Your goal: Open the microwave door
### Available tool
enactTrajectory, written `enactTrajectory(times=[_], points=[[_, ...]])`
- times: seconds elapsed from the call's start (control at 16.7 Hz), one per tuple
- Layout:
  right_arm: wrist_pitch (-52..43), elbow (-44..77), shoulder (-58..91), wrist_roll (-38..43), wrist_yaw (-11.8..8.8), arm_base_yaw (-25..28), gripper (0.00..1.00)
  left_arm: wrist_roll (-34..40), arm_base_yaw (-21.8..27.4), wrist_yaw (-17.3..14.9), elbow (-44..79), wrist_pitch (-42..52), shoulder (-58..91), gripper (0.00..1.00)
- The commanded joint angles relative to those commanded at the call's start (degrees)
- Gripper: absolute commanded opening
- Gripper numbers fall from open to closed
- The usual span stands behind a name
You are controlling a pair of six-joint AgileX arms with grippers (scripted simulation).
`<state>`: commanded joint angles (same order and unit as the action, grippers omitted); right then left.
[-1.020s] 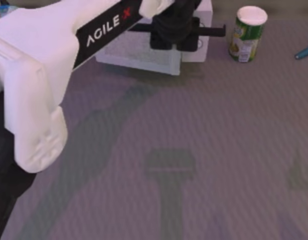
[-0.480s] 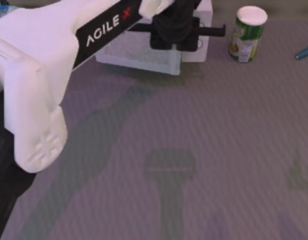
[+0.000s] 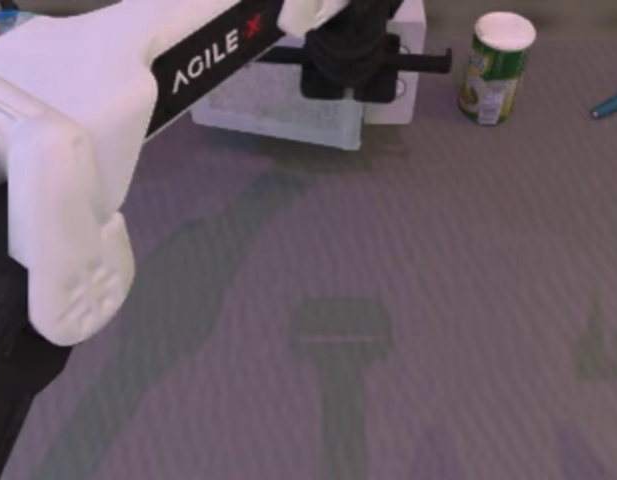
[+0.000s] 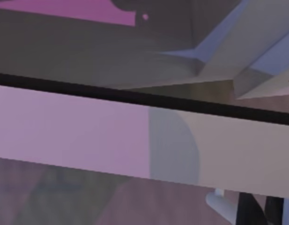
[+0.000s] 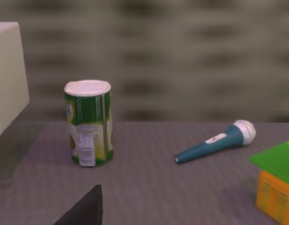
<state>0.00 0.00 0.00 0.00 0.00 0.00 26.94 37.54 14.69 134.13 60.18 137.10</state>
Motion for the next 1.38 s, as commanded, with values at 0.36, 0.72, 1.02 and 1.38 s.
enactTrajectory(times=[0.36, 0.72, 1.02, 1.38], points=[[0.00, 0.00, 0.00, 0.00, 0.00, 0.00, 1.00, -2.69, -0.26, -1.31, -6.78, -3.57, -3.90, 0.00], [0.00, 0.00, 0.00, 0.00, 0.00, 0.00, 1.00, -5.88, -0.60, -2.88, -13.63, -7.17, -7.83, 0.00], [0.00, 0.00, 0.00, 0.00, 0.00, 0.00, 1.00, -5.88, -0.60, -2.88, -13.63, -7.17, -7.83, 0.00], [0.00, 0.00, 0.00, 0.00, 0.00, 0.00, 1.00, -5.88, -0.60, -2.88, -13.63, -7.17, -7.83, 0.00]])
